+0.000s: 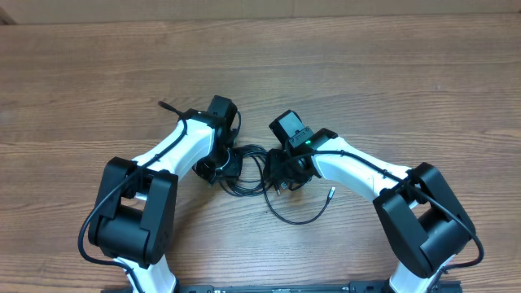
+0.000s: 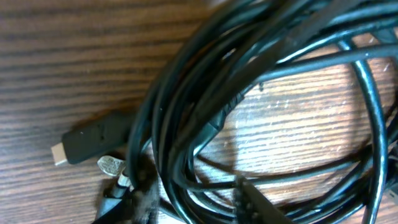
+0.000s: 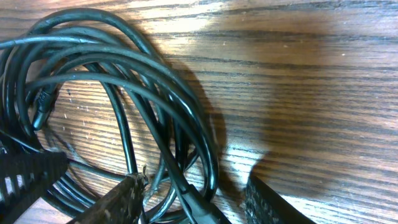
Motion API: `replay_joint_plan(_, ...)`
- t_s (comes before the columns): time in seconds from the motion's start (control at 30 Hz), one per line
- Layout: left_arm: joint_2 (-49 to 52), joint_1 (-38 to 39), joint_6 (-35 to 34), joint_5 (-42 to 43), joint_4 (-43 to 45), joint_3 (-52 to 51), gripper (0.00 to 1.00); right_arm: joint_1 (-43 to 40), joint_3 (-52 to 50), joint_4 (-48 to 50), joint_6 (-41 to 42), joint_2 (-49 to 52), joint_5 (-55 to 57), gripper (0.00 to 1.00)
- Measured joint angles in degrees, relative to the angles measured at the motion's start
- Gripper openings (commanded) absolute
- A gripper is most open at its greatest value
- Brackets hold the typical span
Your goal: Untangle cables
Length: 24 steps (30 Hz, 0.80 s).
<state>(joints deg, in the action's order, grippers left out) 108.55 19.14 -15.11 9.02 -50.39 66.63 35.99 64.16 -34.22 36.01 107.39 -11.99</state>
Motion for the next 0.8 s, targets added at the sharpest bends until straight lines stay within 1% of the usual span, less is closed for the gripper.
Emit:
replay_joint_plan(0.07,0.00,0.00,-0.44,0.04,-0.55,0.04,0.44,0.00,0.00,0.00,0.00,0.00,0.00,0.52)
replay_joint_plan(0.13,0.02,0.00,-0.92,0.24,-2.97,0.63,0.45,0.00,0.00,0.07,0.00,0.00,0.02,0.52)
replay_joint_plan(0.17,0.02,0.00,-1.05,0.26,-4.33,1.16,0.47,0.00,0.00,0.09,0.00,0.00,0.02,0.53)
replay_joint_plan(0.2,0.15,0.00,-1.18,0.37,-6.32,2.34,0.51,0.00,0.00,0.07,0.02,0.00,0.02,0.55)
replay_joint_plan(0.27,0.26,0.00,-1.55,0.44,-8.57,4.59,0.54,0.00,0.00,0.11,0.02,0.00,0.04,0.55)
replay_joint_plan(0.37,0.35,0.00,-2.58,0.44,-10.82,7.78,0.61,0.00,0.00,0.00,0.02,0.00,0.00,0.56)
replay_joint_plan(0.47,0.35,0.00,-3.74,0.37,-11.52,8.52,0.62,0.00,0.00,-0.15,0.00,0.00,0.02,0.56)
replay_joint_plan(0.53,0.35,0.00,-5.44,0.15,-11.80,8.37,0.63,0.00,0.00,-0.22,0.00,0.00,0.02,0.58)
replay_joint_plan(0.57,0.35,0.00,-6.19,-0.04,-11.78,8.22,0.65,0.00,0.00,-0.24,0.00,0.00,0.02,0.60)
replay_joint_plan(0.67,0.35,0.00,-9.68,-0.94,-11.56,6.80,0.66,0.00,0.00,-0.13,-0.02,0.00,-0.02,0.61)
replay_joint_plan(0.73,0.35,0.00,-12.66,-1.64,-11.43,5.20,0.68,0.00,0.00,-0.07,0.09,0.00,-0.02,0.67)
replay_joint_plan(0.8,0.35,0.00,-15.67,-2.03,-10.64,3.65,0.69,0.00,0.00,0.11,0.04,-0.07,-0.22,0.68)
